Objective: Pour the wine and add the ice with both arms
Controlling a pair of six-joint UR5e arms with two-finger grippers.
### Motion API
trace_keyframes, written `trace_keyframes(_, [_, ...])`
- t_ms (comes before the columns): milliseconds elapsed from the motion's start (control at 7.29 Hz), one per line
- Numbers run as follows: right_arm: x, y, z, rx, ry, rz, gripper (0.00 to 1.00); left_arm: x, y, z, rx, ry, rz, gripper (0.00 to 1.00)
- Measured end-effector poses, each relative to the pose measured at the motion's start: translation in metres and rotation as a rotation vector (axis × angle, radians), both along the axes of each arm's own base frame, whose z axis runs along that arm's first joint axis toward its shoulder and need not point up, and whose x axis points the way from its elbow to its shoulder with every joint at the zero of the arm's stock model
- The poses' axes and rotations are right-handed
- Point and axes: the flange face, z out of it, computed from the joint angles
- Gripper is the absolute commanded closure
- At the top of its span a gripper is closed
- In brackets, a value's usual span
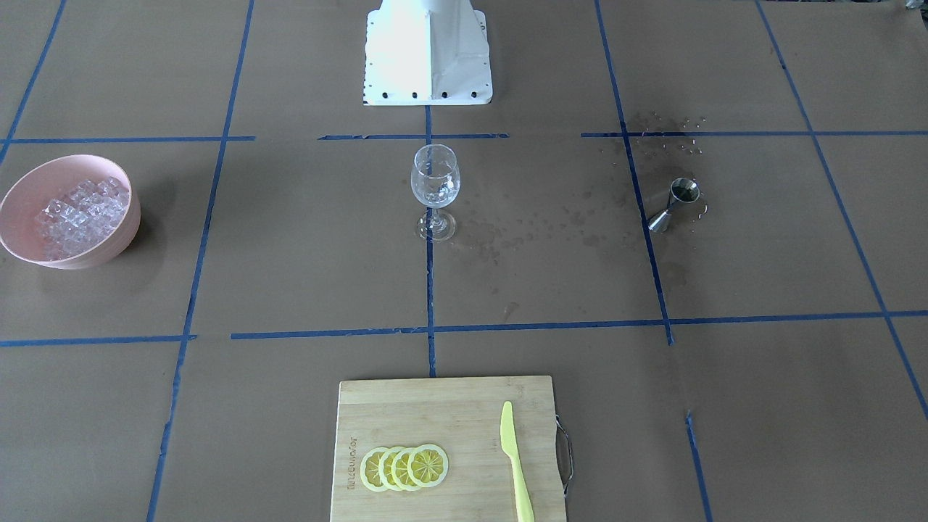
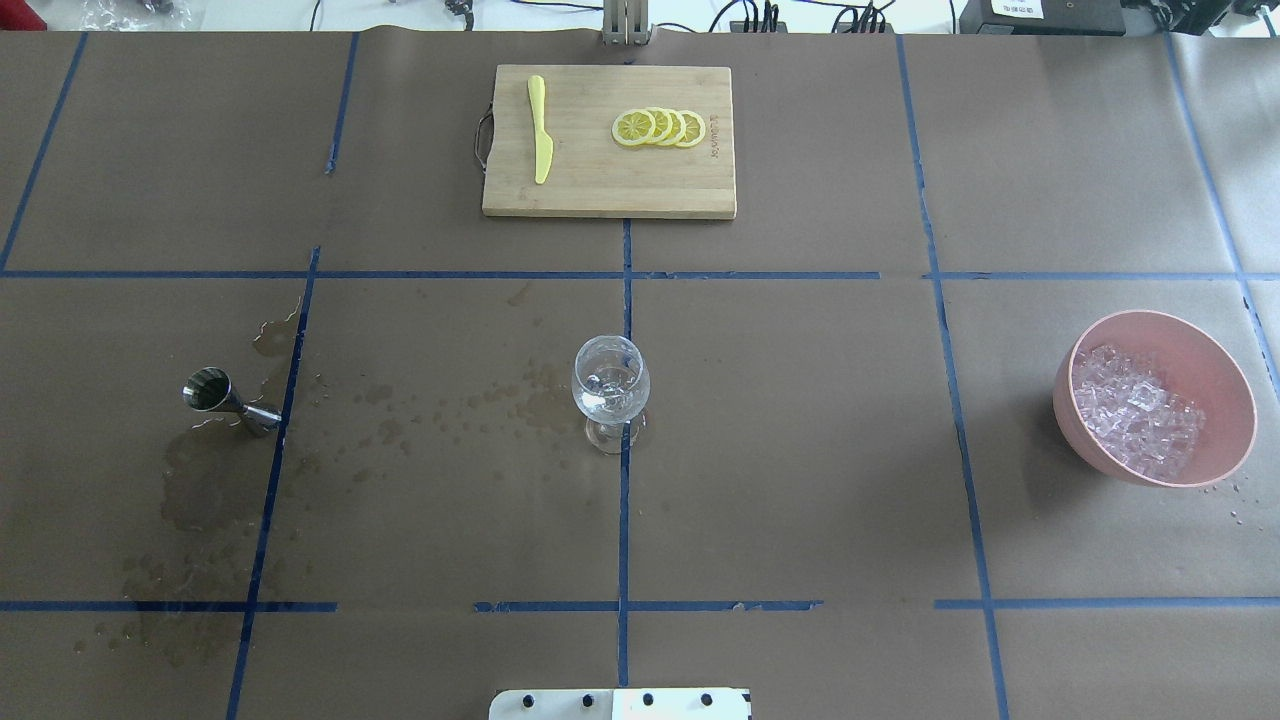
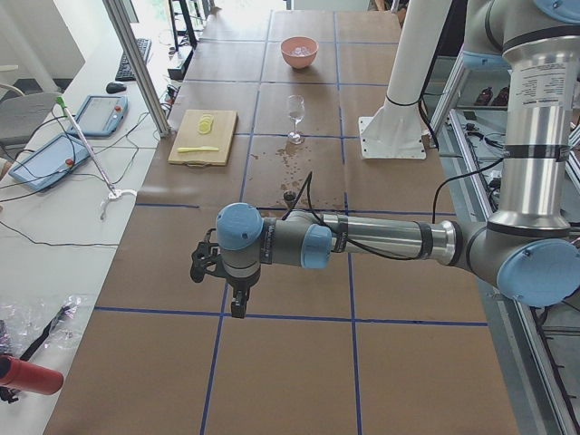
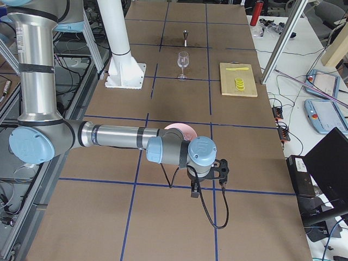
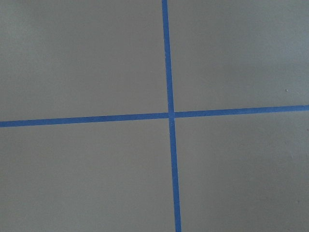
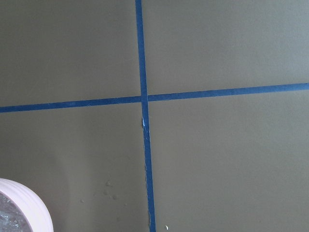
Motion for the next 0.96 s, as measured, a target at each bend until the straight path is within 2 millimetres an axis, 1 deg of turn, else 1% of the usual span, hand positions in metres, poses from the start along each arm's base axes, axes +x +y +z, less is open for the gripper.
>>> trace_keyframes(137, [0.000, 0.003, 0.003, 0.008, 0.000, 0.001, 0.00, 0.000, -0.001, -0.002, 0.006, 0.000, 0.001, 0.00])
trace_keyframes(274, [-0.001, 0.004, 0.004, 0.012, -0.002, 0.003, 0.00, 0.000, -0.003, -0.010, 0.032, -0.001, 0.001, 0.00])
trace_keyframes(411, [-0.001, 0.005, 0.004, 0.014, -0.004, 0.004, 0.00, 0.000, -0.007, -0.031, 0.088, -0.003, 0.001, 0.00])
trace_keyframes(548, [-0.001, 0.005, 0.003, 0.016, -0.005, 0.004, 0.00, 0.001, -0.011, -0.072, 0.177, -0.006, 0.001, 0.00])
trace_keyframes(685, [-0.001, 0.004, 0.003, 0.018, -0.007, 0.004, 0.00, 0.002, -0.009, -0.125, 0.280, -0.009, 0.000, 0.00])
trace_keyframes(823, [-0.001, 0.004, 0.001, 0.020, -0.009, 0.004, 0.00, 0.011, 0.000, -0.180, 0.365, 0.001, -0.011, 0.00])
trace_keyframes(960, [-0.002, 0.001, -0.001, 0.025, -0.009, 0.001, 0.00, 0.039, 0.014, -0.234, 0.403, 0.037, -0.023, 0.00])
